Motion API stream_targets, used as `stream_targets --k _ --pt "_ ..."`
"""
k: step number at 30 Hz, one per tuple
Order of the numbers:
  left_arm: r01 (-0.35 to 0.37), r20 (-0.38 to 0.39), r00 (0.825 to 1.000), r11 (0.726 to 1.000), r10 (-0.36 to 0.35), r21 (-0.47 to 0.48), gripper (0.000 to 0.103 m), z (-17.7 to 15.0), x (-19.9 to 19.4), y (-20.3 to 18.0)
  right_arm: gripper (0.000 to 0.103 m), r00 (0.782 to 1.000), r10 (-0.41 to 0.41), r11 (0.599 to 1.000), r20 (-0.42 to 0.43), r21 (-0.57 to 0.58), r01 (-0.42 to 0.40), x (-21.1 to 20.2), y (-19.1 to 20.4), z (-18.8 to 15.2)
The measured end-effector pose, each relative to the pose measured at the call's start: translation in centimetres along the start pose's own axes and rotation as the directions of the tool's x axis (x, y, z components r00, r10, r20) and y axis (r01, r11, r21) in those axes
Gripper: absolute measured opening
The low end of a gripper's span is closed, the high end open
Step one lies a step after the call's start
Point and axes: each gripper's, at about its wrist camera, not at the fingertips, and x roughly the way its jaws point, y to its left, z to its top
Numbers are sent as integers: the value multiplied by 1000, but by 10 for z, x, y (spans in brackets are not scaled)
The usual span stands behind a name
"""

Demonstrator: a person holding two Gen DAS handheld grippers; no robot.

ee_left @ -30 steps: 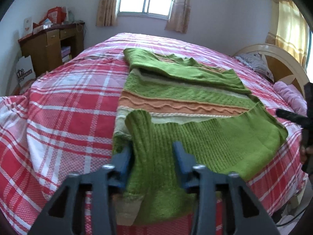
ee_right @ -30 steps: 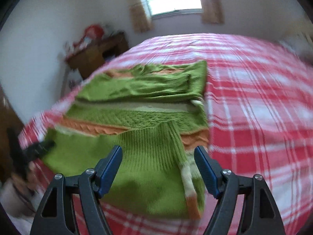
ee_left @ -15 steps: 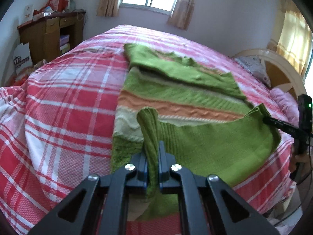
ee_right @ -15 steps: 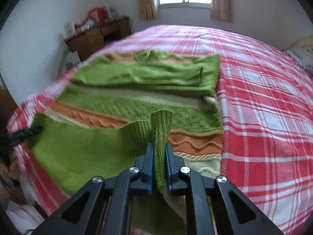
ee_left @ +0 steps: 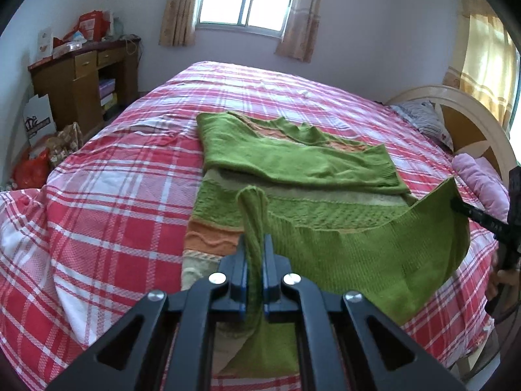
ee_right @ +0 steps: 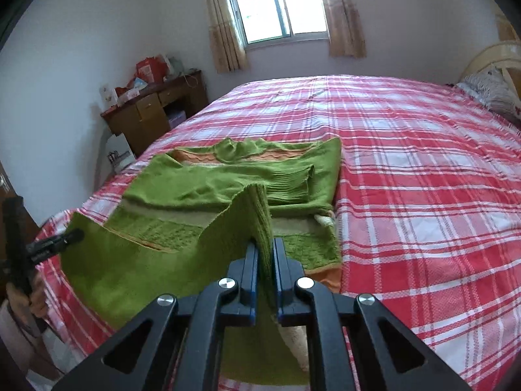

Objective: Fold small clothes
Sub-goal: 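Grasp the hem with the left tool while the right tool grasps the hem beside it, then lift the hem with both tools and carry it over toward the collar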

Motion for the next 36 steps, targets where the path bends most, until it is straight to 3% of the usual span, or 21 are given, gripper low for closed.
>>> stream_targets --k 6,19,27,36 --pt "-21 -7 1000 997 20 -79 6 13 6 11 7 999 -38 999 31 -6 38 -5 0 8" --pt "-60 33 997 994 63 -94 6 84 43 21 7 989 -114 993 95 -19 116 25 -6 69" --pt "-50 -6 999 985 50 -164 6 122 92 38 7 983 -167 984 76 -44 170 76 -11 106" --pt "-89 -6 996 983 89 -161 6 173 144 41 6 972 -225 973 63 -37 227 137 -29 143"
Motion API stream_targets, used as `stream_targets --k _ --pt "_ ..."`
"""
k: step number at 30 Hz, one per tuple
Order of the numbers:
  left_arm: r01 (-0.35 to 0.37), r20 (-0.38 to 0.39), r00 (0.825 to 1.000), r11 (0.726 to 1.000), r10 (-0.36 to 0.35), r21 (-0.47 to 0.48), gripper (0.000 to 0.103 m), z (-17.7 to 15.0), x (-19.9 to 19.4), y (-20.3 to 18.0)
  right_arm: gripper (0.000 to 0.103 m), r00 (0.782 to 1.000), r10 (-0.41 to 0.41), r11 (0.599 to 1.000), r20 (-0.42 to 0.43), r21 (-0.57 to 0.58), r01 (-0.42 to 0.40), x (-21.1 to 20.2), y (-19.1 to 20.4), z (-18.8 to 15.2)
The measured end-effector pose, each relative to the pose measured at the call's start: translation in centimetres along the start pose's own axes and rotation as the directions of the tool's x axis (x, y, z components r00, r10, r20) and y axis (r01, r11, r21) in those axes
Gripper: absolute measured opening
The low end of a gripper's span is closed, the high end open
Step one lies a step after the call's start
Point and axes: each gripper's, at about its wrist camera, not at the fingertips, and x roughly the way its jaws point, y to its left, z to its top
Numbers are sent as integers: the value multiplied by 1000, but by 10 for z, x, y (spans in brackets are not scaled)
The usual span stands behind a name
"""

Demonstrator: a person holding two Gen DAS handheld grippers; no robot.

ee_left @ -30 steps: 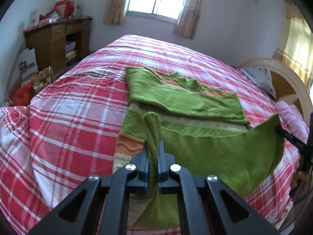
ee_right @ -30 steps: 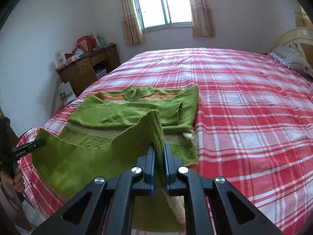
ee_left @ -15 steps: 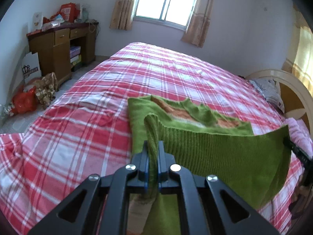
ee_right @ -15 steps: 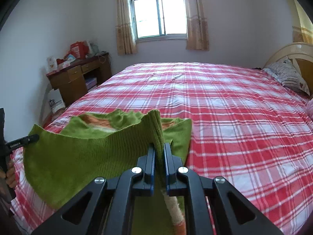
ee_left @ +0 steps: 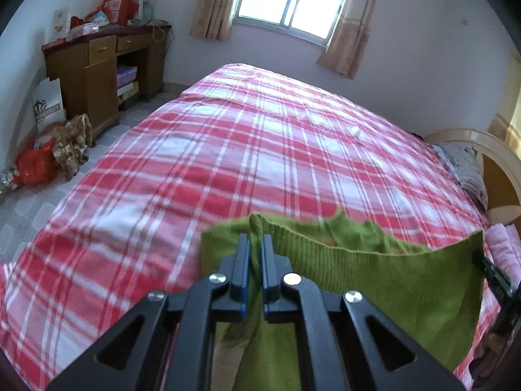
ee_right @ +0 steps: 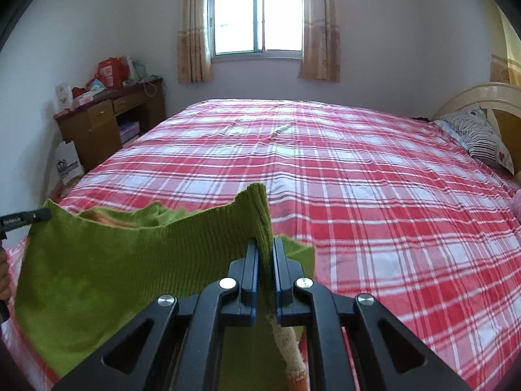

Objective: Fold small clothes
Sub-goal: 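Lift the hem with both tools and carry it over toward the collar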

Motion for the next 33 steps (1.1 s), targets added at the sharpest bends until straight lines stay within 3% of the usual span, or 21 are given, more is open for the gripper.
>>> stream_targets --k 5,8,14,18,21,23,26,29,31,33 --pt "-39 11 999 999 38 7 6 24 36 -14 6 999 -38 999 -22 38 39 46 -10 11" --pt "-128 26 992 991 127 27 5 30 59 -17 6 996 -61 996 -63 55 64 76 -14 4" --pt "-179 -39 983 984 178 -25 5 19 95 -2 6 991 -86 993 -101 74 93 102 -18 -10" --pt "-179 -35 983 984 179 2 5 20 88 -11 7 979 -123 991 -164 38 131 115 -13 -11" --pt "-186 -8 982 980 187 74 6 23 67 -24 7 971 -134 989 -198 36 144 122 -14 -14" --pt "-166 -2 986 975 168 146 14 16 46 -37 7 967 -142 987 -213 50 155 124 -18 -15" --pt "-129 -10 991 961 135 243 51 -13 15 -58 7 964 -142 986 -227 59 159 128 -21 -15" --pt "-114 -22 992 949 127 295 53 -39 7 -69 10 965 -141 986 -221 55 157 126 -20 -13" --pt "-158 -26 984 930 177 332 53 -52 17 -72 10 984 -74 991 -164 97 90 113 -25 -10" --pt "-178 -66 976 932 208 317 51 -56 34 -65 10 994 -94 981 -58 166 102 80 -34 -7"
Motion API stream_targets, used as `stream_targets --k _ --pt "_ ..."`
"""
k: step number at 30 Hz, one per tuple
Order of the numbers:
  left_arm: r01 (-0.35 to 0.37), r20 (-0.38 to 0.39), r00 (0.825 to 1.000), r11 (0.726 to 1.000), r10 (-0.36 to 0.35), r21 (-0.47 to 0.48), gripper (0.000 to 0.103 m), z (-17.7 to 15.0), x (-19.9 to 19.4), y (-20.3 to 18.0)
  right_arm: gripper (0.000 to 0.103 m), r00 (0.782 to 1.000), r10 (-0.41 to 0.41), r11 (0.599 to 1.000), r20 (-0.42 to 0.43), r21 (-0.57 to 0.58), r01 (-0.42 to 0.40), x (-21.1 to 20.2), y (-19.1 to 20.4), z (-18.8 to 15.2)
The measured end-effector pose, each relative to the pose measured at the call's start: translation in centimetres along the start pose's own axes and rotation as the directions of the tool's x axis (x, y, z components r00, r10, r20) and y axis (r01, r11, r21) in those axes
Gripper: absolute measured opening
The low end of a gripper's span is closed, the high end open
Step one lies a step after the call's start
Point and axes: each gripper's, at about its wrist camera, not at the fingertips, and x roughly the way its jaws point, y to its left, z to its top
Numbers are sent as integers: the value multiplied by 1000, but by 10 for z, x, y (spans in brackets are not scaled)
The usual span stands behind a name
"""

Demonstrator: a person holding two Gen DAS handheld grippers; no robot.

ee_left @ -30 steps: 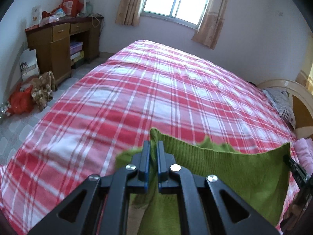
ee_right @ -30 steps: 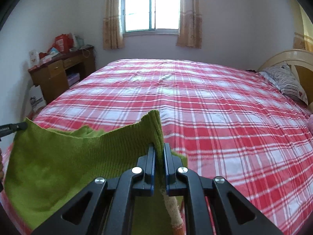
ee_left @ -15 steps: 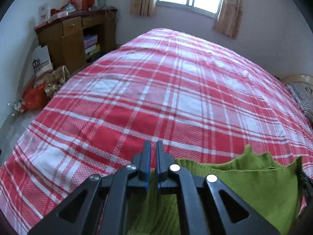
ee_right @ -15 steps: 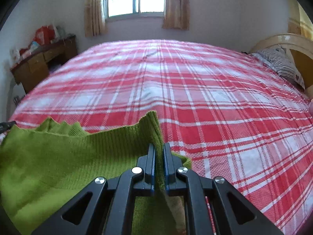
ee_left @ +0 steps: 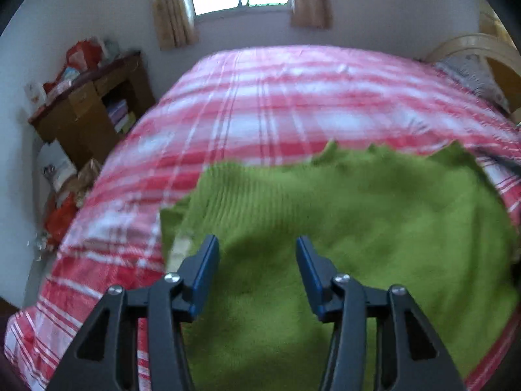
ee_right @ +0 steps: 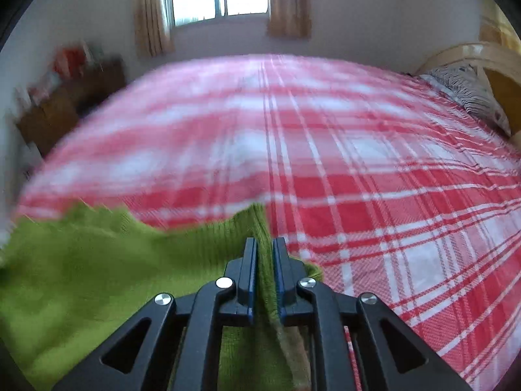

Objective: Fold small clothes
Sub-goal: 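Lift the hem with both tools and carry it over toward the collar, then lay the hem down on the sweater and open both tools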

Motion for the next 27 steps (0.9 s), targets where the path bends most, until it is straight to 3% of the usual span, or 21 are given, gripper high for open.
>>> stream_targets --k 1,3,6,8,11,13,19,21,27 --pt "-12 -17 1000 1000 12 -13 51 -1 10 2 10 998 -2 999 57 49 -1 -21 -7 0" --pt "-58 10 998 998 58 -19 54 0 20 6 10 997 26 996 79 85 -33 -47 -13 -4" --pt "-53 -19 998 995 52 -79 54 13 37 13 10 990 140 990 -6 7 -140 -69 1 -24" --pt "-85 -25 996 993 83 -76 54 22 46 11 10 984 173 980 -52 -89 -177 -78 20 -46" --pt "-131 -33 991 990 129 -53 58 28 56 6 10 980 158 968 -120 -175 -178 -70 40 -74" --pt "-139 -28 990 989 138 -50 58 28 57 6 10 983 118 976 -139 -165 -140 -50 35 -90" --pt "-161 -12 987 986 161 -40 60 24 52 5 10 973 200 979 -116 -22 -204 -44 10 -86" --pt "-187 -4 982 982 187 -36 65 23 49 3 10 974 194 980 -115 -28 -198 -44 12 -87" --pt "-145 -10 989 985 145 -90 65 7 20 10 10 981 160 984 -110 -63 -167 -43 19 -86"
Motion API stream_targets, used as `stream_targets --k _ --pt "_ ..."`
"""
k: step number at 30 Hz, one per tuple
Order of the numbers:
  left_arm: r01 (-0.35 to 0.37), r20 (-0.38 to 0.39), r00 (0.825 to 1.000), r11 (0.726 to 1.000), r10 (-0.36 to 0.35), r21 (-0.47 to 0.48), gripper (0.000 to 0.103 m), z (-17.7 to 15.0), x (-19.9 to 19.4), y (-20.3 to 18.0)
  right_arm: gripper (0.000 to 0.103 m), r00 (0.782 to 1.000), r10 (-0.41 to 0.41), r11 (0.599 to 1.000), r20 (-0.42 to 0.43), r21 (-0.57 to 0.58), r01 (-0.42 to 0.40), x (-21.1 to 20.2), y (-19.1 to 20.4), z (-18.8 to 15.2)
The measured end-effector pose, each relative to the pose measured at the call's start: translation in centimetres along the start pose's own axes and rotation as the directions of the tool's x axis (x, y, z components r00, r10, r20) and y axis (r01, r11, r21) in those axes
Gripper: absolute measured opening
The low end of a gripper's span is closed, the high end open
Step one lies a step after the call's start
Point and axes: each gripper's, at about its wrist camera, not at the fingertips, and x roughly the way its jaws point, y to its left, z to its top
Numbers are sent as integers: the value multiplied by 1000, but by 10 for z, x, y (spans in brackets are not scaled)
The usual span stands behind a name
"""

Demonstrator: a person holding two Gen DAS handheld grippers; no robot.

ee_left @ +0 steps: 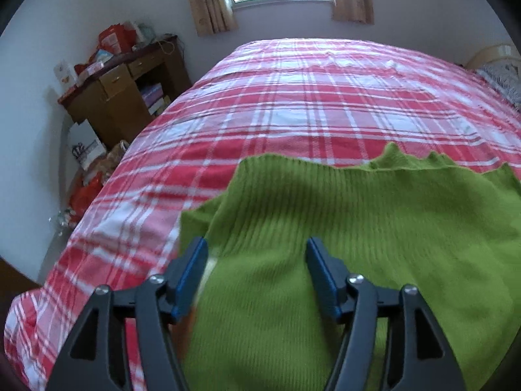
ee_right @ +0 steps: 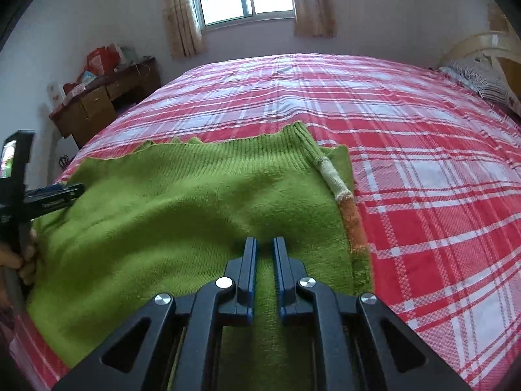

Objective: Fold small clothes
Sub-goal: 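Lay the hem down on the sweater and open both tools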

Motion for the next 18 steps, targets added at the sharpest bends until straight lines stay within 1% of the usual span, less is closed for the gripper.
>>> stream_targets --k 3,6,8,11,14,16,18 --pt "17 5 1000 1000 -17 -11 65 -15 -21 3 10 1000 15 1000 0 14 -15 0 -4 0" --pt "23 15 1000 1000 -23 -11 65 -31 -43 6 10 1000 9 1000 1 8 -9 0 -3 -1" --pt "13 22 1000 1000 -13 -11 66 -37 -52 9 10 1000 4 1000 1 4 -4 0 -3 -1" --pt "1 21 1000 1000 0 -21 70 -47 -66 14 10 1000 -4 1000 2 -3 4 -1 -1 -2" --pt "-34 26 999 999 35 -12 70 -59 -80 16 10 1000 -19 1000 0 -15 19 -1 2 -1" --pt "-43 34 998 999 43 -3 75 -67 -89 18 10 999 -48 998 -4 -38 48 -1 7 -1" --pt "-43 43 998 999 44 -27 84 -78 -97 27 10 995 -99 993 -12 -68 98 -2 15 -1"
